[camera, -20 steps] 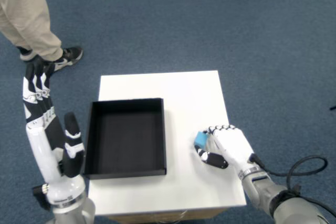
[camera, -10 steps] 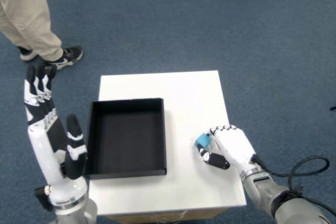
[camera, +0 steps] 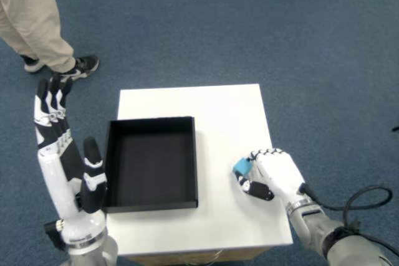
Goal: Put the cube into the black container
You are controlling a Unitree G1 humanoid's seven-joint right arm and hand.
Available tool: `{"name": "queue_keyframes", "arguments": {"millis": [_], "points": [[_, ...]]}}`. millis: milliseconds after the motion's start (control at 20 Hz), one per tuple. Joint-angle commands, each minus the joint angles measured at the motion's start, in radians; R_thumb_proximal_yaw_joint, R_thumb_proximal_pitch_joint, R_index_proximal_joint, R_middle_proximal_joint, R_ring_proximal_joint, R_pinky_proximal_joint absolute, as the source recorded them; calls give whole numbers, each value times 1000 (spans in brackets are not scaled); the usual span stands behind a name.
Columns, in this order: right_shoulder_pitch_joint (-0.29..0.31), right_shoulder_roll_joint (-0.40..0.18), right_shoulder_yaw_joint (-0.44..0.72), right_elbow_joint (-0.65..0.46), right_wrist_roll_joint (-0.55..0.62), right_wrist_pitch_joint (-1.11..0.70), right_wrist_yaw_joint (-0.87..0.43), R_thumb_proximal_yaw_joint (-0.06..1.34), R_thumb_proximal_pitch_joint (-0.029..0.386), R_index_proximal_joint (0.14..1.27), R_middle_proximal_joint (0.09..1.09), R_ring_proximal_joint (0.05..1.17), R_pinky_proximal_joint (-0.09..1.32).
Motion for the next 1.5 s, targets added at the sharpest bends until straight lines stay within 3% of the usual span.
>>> {"name": "queue_keyframes", "arguments": {"millis": [50, 200, 1150, 1400, 1500], "points": [[-24, -31, -17, 18, 34, 7, 18, 607, 75, 750, 531, 487, 410], [-27, -31, -28, 17, 46, -3, 25, 631, 59, 758, 529, 480, 393], [-7, -26, -68, 20, 93, -41, 38, 787, 105, 823, 518, 443, 294], [0, -23, -67, 20, 92, -48, 30, 820, 120, 885, 522, 440, 290], [4, -22, -70, 20, 95, -56, 22, 920, 134, 995, 526, 440, 291]]}}
